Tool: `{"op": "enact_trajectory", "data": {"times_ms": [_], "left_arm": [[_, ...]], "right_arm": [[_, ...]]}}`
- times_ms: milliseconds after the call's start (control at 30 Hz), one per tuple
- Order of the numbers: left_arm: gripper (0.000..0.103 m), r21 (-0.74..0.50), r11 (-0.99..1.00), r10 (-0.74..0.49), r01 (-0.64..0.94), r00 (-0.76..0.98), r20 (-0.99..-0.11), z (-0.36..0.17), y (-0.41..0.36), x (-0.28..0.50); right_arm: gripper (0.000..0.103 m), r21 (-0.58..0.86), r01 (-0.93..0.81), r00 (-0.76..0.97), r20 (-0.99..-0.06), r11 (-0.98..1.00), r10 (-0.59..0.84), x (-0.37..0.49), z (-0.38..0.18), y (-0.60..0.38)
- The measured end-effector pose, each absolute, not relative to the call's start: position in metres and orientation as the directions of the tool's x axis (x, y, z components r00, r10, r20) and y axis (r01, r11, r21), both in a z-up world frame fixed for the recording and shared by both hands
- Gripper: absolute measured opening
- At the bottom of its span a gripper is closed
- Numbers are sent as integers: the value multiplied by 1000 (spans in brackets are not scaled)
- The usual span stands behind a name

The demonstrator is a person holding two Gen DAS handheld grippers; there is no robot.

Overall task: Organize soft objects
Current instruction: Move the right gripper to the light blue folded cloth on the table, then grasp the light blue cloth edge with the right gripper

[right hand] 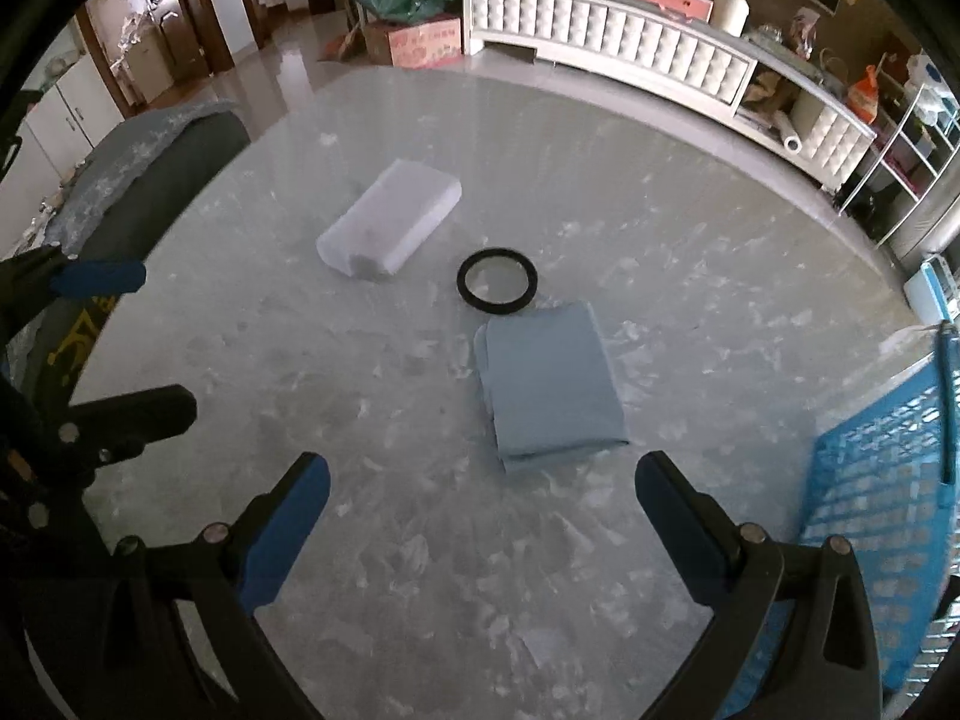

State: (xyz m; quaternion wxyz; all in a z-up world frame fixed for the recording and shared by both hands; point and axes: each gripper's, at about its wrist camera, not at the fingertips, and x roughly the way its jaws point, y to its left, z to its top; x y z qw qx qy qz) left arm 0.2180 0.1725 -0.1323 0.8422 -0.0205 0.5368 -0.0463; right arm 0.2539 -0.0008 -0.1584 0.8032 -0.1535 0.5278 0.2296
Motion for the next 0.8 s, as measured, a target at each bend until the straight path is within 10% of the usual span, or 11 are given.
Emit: {"op": "enact_trajectory", "data": {"times_ms": [800], "left_arm": [[103,-171,985,-160,4,371,-915,-162,190,226]], "right_arm": [[51,-22,-535,292,-943,845,160,273,-202,-7]]}}
